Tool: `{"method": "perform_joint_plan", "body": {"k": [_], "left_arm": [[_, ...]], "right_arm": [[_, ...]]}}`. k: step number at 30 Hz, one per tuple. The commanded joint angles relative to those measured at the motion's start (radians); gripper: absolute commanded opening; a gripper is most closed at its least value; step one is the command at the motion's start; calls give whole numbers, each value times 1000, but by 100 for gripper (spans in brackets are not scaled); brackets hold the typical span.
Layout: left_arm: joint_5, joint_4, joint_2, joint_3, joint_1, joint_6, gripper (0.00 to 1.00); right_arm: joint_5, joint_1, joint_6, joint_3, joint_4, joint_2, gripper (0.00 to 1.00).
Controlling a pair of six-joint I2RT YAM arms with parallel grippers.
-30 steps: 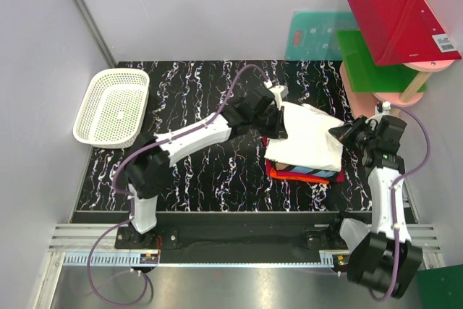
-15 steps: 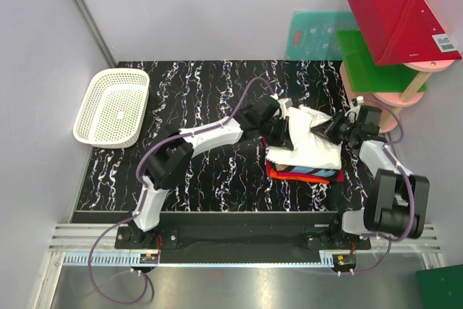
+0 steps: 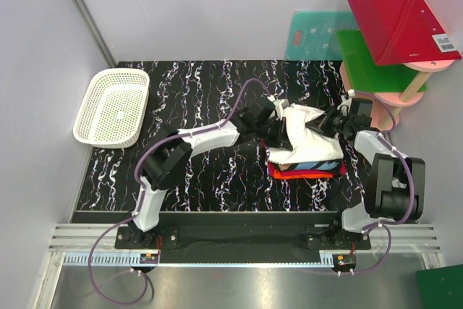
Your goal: Fold and stack the t-shirts
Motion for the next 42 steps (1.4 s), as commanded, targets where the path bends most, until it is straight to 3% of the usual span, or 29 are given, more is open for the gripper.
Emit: {"method": "perform_joint_plan", "body": {"k": [1,4,7,9,10,14,17,18,19,21,27,28,30,38,42], "left_arm": [[-38,-83,-139,-20,-8,71,0],[-78,-96,-242,-28,-8,100,2],[-149,-104,-357,-49,-19,143,19],[-239,-142,-419,-60,-55,177,23],[-273,-164,-429,-60,-74,223,22],[-420,-340,-380,-6,-201,310,0],[-410,-362,-303,-5,-240,306,1],[-402,-357,-287,-12,-244,283,37],[-400,-344,-283,-37,-247,271,63],[-422,-304,-294,-63,-258,231,99],[-509,-277,-374,-137,-260,206,99],[-518,-281,-386,-152,-258,209,99],[-557,-279,-427,-172,-258,212,99],[-638,-287,-498,-207,-254,229,99],[-655,-302,-500,-207,-248,232,99]], "right_arm": [[54,39,-31,24,-39,-147,0],[71,47,-28,35,-71,-270,0],[91,48,-37,52,-122,-385,0],[145,50,-63,73,-197,-465,0],[175,50,-72,82,-226,-488,0],[324,50,-118,114,-358,-566,0],[288,50,-123,121,-398,-557,1],[269,50,-123,118,-407,-541,6],[257,50,-120,113,-412,-534,9],[252,50,-121,83,-415,-540,18],[301,50,-153,3,-434,-599,34],[312,50,-150,-7,-434,-605,44],[321,50,-147,-23,-434,-616,47],[326,50,-149,-8,-427,-602,95],[318,50,-152,-13,-417,-590,100]]}}
